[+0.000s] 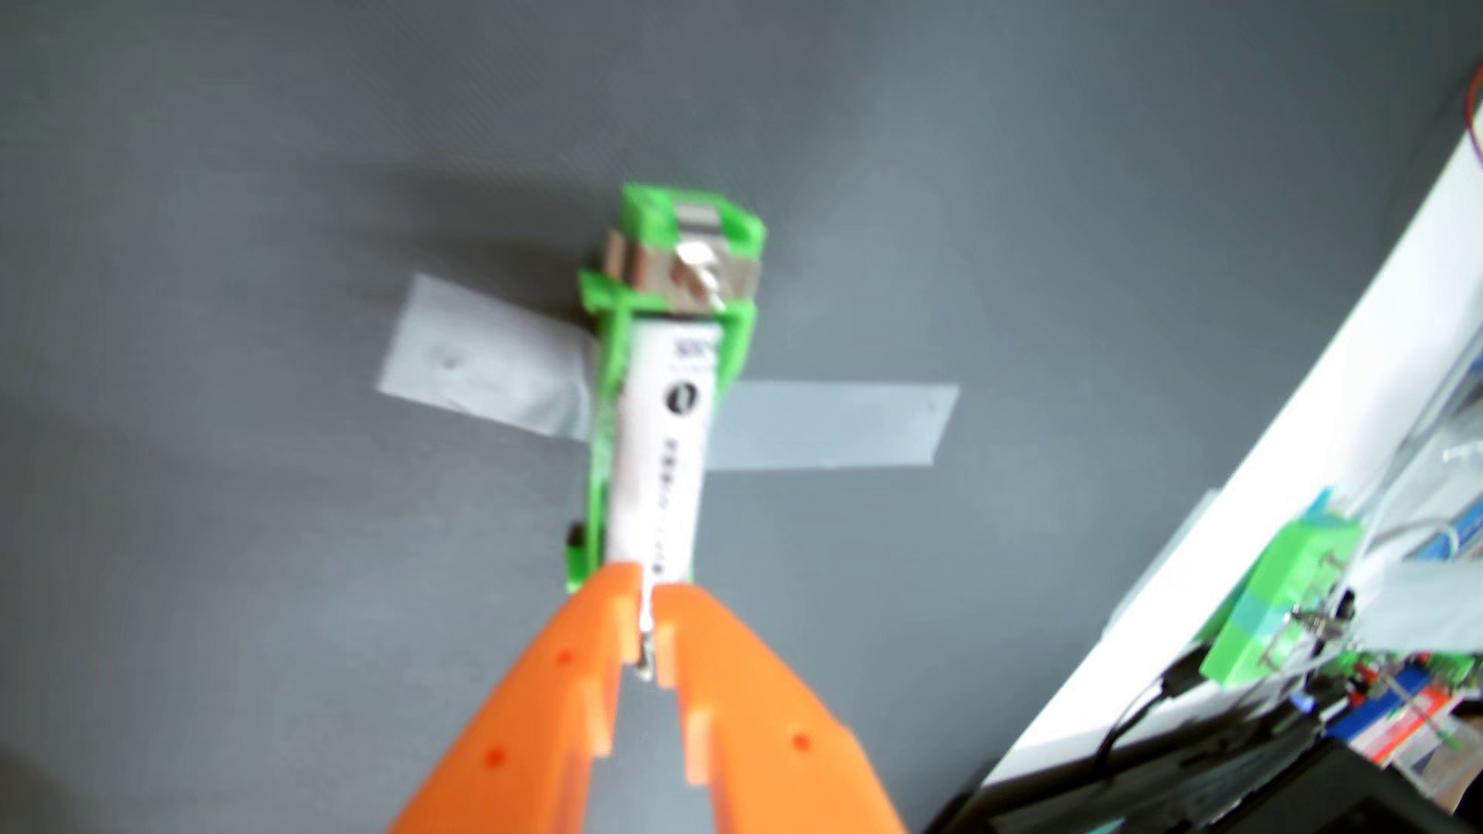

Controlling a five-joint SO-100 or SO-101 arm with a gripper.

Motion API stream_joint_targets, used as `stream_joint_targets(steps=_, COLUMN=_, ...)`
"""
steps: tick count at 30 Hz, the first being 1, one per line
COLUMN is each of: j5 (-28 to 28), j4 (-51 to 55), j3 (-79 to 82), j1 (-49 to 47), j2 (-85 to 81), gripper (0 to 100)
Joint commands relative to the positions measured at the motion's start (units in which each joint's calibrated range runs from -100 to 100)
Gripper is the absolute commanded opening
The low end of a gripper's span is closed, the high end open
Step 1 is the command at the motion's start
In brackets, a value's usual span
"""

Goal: Insert Battery

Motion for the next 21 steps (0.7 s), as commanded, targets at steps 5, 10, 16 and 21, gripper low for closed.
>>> stream_joint_targets(steps=5, j5=0.22, j4=-3.79, j3=-2.17, j1=3.61, j2=-1.18, gripper=2)
stream_joint_targets(steps=10, j5=0.22, j4=-3.62, j3=-2.08, j1=3.49, j2=-1.1, gripper=2)
stream_joint_targets(steps=16, j5=0.22, j4=-3.37, j3=-1.99, j1=3.49, j2=-1.1, gripper=2)
stream_joint_targets(steps=21, j5=0.22, j4=-3.28, j3=-0.55, j1=3.61, j2=-1.18, gripper=2)
